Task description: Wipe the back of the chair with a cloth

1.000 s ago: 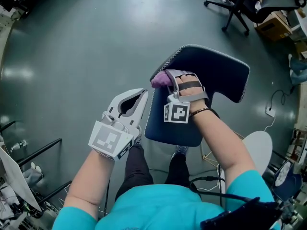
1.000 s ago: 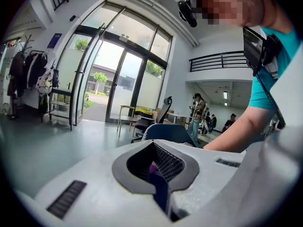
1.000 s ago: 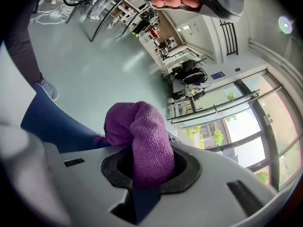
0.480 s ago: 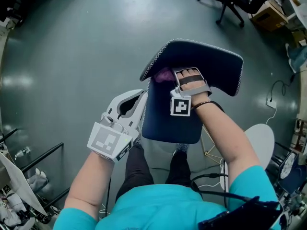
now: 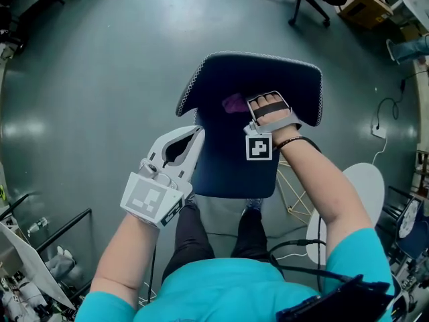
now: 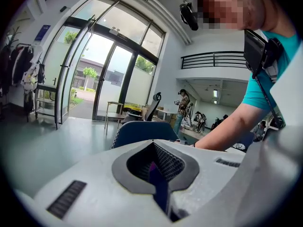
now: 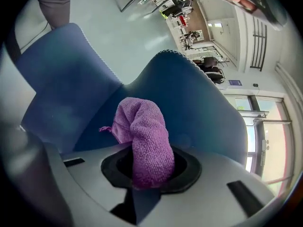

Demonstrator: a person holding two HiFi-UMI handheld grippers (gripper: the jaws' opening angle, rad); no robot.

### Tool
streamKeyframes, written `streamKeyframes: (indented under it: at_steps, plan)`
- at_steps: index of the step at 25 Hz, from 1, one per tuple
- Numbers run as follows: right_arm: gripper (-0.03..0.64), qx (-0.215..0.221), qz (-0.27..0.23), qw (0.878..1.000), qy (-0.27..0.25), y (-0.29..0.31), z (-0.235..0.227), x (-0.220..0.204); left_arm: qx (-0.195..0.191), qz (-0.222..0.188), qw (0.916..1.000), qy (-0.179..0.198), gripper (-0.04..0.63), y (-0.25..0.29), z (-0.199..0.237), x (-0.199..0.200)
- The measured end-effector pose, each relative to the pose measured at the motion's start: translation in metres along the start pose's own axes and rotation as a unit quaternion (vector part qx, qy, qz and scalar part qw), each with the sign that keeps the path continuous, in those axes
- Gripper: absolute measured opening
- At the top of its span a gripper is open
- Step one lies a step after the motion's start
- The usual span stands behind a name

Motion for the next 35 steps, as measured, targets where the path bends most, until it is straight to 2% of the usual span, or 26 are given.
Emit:
streamKeyframes:
  at_steps: [4, 9, 17, 24, 29, 32, 35]
  plan:
    - [0.089, 0.001, 0.024, 0.999, -0.024, -0.007, 0.006, -0.023, -0.012, 0.002, 0.9999, -0.002, -0.009, 0.007, -0.007, -0.001]
    - [0.089, 0.003, 0.050, 0.998, -0.032, -0.022, 0.029, -0.098, -0.027, 0.006, 0.9996, 0.006, -0.009, 0.048, -0.045, 0.006]
    - [0.089, 0.012, 0.081, 0.996, -0.035, -0.055, 0.060, -0.167, -0.050, 0.006, 0.9986, 0.015, -0.009, 0.080, -0.088, 0.011]
    - [0.089, 0.021, 0.111, 0.993, -0.030, -0.079, 0.065, -0.186, -0.065, 0.008, 0.9976, 0.021, -0.009, 0.083, -0.094, 0.017]
    - [0.089, 0.029, 0.121, 0.992, -0.003, -0.090, 0.067, -0.194, -0.067, 0.010, 0.9974, 0.025, -0.009, 0.083, -0.096, 0.022]
    - [0.089, 0.053, 0.117, 0.991, 0.029, -0.095, 0.073, -0.196, -0.068, 0.010, 0.9973, 0.027, -0.009, 0.083, -0.098, 0.027]
    - [0.089, 0.030, 0.129, 0.991, 0.002, -0.099, 0.064, -0.206, -0.067, 0.009, 0.9973, 0.030, -0.009, 0.082, -0.100, 0.029]
Point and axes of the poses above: the fingertips, and each gripper's own axes: y forward along the fingers, z to its left, x out of its top, the point moved 2 cm from there along -y, backward along the fingers, and after that the axes turned 11 degrees about y, right-handed, at the moved point
